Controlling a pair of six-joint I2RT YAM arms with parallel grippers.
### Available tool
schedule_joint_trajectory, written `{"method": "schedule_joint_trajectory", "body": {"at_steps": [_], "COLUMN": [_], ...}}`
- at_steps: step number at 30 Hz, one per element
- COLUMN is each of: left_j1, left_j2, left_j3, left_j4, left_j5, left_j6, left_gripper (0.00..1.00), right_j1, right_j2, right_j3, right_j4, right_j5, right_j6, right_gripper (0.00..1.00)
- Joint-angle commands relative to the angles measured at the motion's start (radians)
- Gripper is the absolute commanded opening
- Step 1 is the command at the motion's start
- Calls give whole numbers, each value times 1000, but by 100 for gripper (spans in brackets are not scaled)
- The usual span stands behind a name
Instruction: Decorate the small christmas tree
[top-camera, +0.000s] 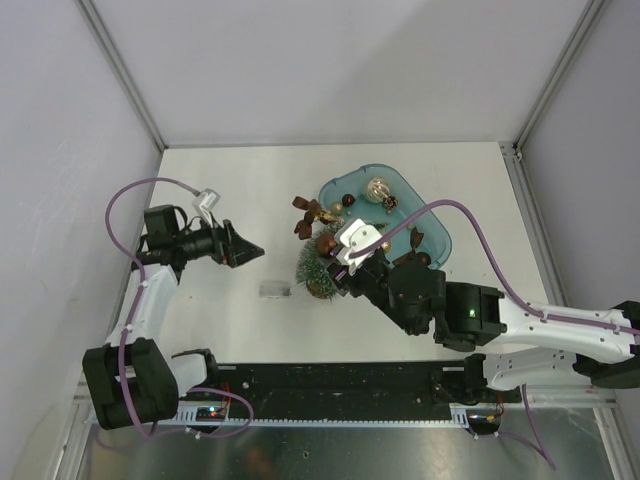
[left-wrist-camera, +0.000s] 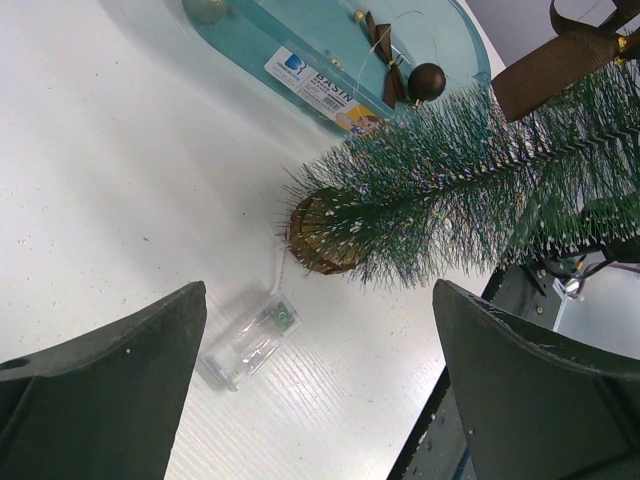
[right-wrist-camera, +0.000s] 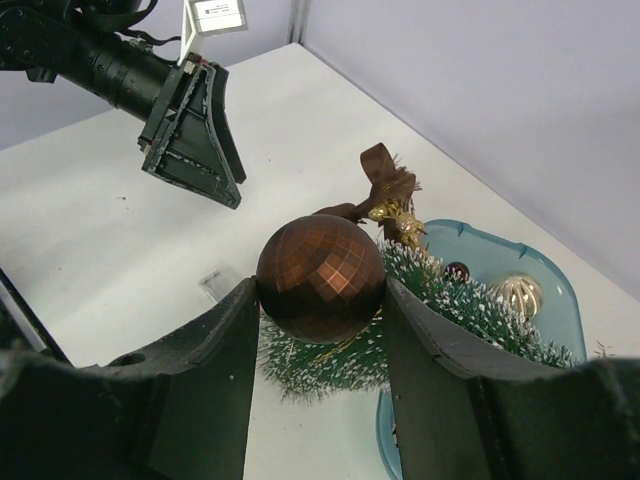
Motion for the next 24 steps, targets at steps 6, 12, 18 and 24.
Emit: {"method": "schedule_joint_trajectory", "body": {"at_steps": [6, 12, 18, 24], "left_j1": [15, 23, 31, 36], "left_j2": [0, 9, 12, 16], "left_j3": [41, 44, 45, 43], "left_j4": [3, 3, 2, 2], "left_j5": [3, -9, -3, 2], "left_j6": [35, 47, 50, 52], "left_gripper": [100, 100, 100, 100], "right_j1": [-41, -80, -113, -137], "right_j2": [10, 33, 49, 54], "right_j3": [55, 74, 83, 89], "right_j4": [47, 74, 78, 77], "right_j5": [-14, -65, -109, -154], "right_j6": [-65, -82, -72, -52], "right_gripper": [22, 22, 22, 22]}}
